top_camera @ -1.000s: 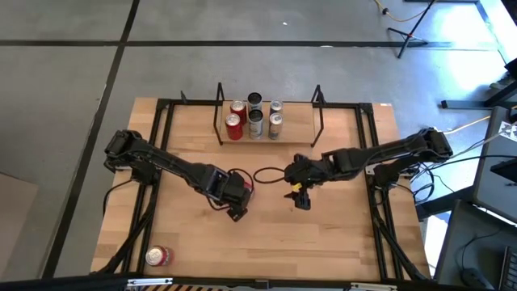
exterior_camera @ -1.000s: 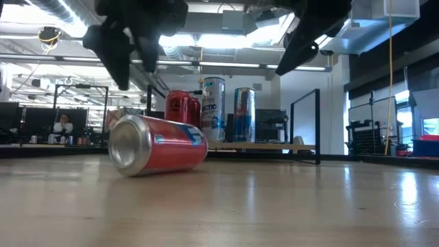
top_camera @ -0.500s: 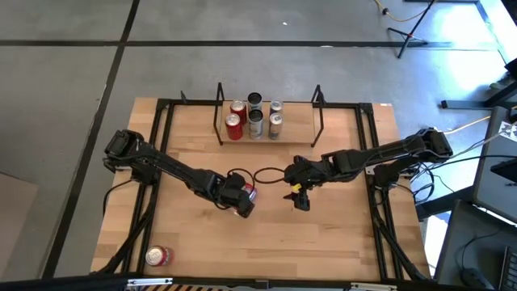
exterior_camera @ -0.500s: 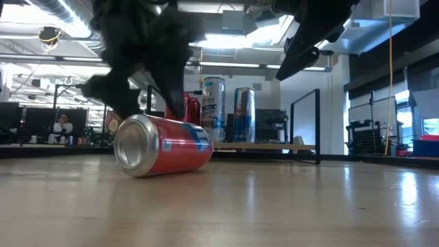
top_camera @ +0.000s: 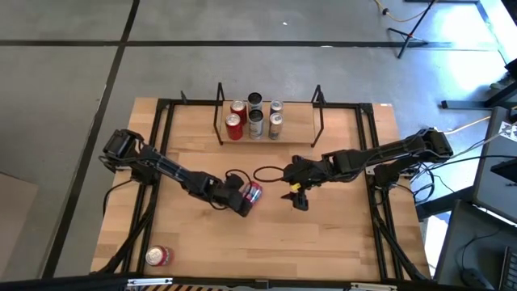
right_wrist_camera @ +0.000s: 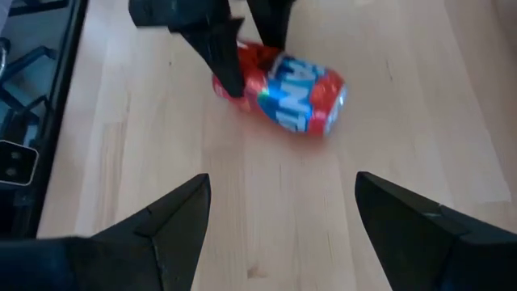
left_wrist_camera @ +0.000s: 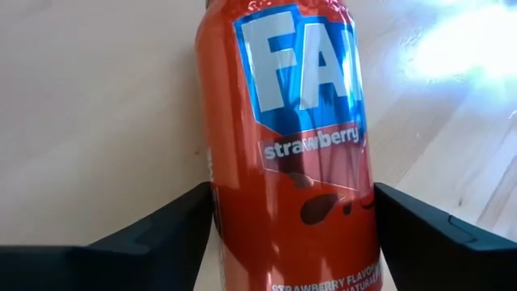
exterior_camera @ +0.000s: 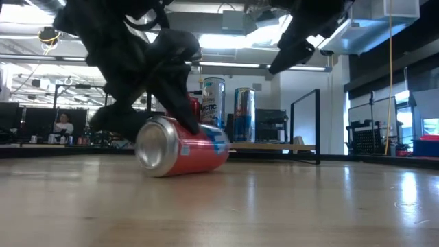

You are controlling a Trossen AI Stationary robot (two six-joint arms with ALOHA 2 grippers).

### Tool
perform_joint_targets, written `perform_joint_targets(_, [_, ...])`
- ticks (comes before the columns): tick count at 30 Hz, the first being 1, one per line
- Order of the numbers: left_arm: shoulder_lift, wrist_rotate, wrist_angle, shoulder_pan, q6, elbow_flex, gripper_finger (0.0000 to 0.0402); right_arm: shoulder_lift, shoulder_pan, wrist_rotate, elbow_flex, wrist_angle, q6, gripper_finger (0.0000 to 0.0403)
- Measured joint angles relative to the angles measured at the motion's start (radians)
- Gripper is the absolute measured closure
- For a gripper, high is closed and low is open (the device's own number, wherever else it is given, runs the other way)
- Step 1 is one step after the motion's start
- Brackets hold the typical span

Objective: Place canned beverage on shelf
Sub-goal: Put the top orange soda can on the shelf

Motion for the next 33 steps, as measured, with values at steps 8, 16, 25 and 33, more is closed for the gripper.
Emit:
perform_joint_targets(8, [0.013,0.072,0.12,0.01,0.08,-0.003,0.0097,0.0,0.0,-0.002,0.0,-0.005,0.017,0.011])
perform_joint_targets(16, [0.049,0.007,0.115,0.005,0.082,-0.005,0.005,0.0,0.0,-0.002,0.0,-0.004,0.026,0.011])
perform_joint_targets(25, [0.065,-0.068,0.115,-0.005,0.212,-0.004,0.0095,0.0,0.0,-0.003,0.0,-0.003,0.051,0.011])
perform_joint_targets(33, [-0.083,-0.13,0.101,-0.021,0.319,-0.011,0.0125,-0.064,0.0,-0.05,0.0,-0.006,0.05,0.011])
